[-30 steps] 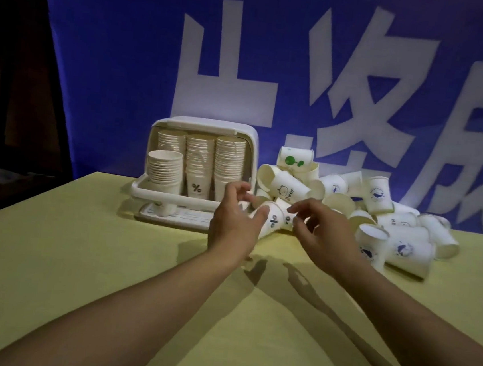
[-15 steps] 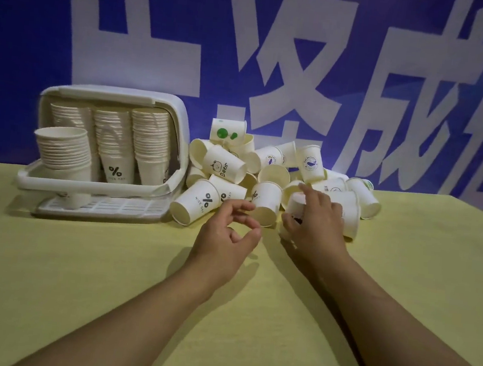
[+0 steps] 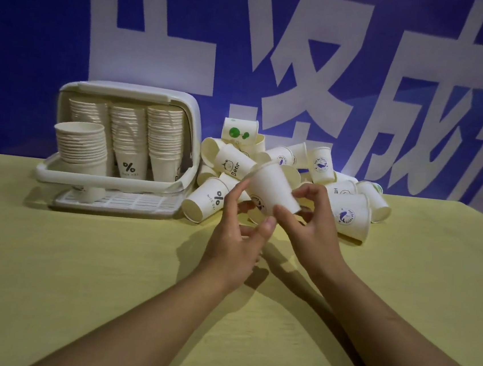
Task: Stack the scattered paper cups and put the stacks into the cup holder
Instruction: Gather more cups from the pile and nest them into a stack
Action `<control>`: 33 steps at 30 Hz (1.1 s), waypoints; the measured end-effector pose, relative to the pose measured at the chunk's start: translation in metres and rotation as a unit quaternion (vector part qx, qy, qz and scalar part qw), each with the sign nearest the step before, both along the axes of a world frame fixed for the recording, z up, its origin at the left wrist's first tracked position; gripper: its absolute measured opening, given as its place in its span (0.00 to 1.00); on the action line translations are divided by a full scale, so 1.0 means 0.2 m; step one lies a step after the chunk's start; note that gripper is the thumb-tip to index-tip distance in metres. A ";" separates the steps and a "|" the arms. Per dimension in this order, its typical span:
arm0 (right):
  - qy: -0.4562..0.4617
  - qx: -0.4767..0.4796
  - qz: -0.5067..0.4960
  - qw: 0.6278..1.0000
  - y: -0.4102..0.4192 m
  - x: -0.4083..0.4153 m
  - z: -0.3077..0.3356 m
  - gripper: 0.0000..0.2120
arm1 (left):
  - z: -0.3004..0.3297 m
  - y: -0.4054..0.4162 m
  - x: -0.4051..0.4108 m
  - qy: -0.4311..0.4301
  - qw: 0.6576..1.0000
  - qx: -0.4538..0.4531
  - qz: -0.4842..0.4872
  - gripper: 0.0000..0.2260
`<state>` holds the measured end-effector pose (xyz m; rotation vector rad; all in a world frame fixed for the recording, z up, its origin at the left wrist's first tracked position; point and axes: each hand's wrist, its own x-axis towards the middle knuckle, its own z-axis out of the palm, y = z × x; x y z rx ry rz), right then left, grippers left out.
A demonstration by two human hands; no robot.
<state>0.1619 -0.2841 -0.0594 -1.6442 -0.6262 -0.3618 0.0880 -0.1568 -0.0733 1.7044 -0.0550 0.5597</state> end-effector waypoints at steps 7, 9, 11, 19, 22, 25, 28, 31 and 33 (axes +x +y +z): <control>0.042 -0.039 0.142 0.988 0.01 -0.03 -0.01 0.11 | 0.01 0.03 -0.01 -0.010 0.997 -0.004 0.072 0.27; 0.000 -0.079 0.122 0.989 -0.01 -0.02 0.00 0.12 | 0.01 0.04 0.00 -0.014 0.996 -0.004 0.086 0.31; -0.066 -0.125 0.026 0.990 -0.05 0.02 0.01 0.09 | 0.00 0.05 0.01 -0.011 0.996 -0.008 0.089 0.36; 0.042 -0.429 -0.366 0.825 -0.39 0.33 0.00 0.31 | -0.02 0.04 0.02 0.010 0.999 -0.003 0.042 0.30; 0.055 -0.499 -0.348 0.792 -0.40 0.36 -0.03 0.36 | -0.02 0.03 0.01 0.008 1.000 0.002 0.030 0.30; 0.043 -0.522 -0.368 0.768 -0.38 0.37 -0.03 0.32 | -0.02 0.03 0.00 0.007 1.000 0.007 0.026 0.29; 0.025 -0.544 -0.387 0.744 -0.36 0.37 -0.02 0.27 | -0.01 0.03 -0.01 0.011 1.000 0.013 0.023 0.29; 0.009 -0.536 -0.381 0.753 -0.36 0.36 -0.02 0.27 | -0.01 0.02 -0.01 0.012 1.000 0.017 0.017 0.30; 0.015 -0.521 -0.362 0.773 -0.37 0.35 -0.02 0.27 | 0.00 0.02 -0.01 0.012 1.000 0.018 0.016 0.31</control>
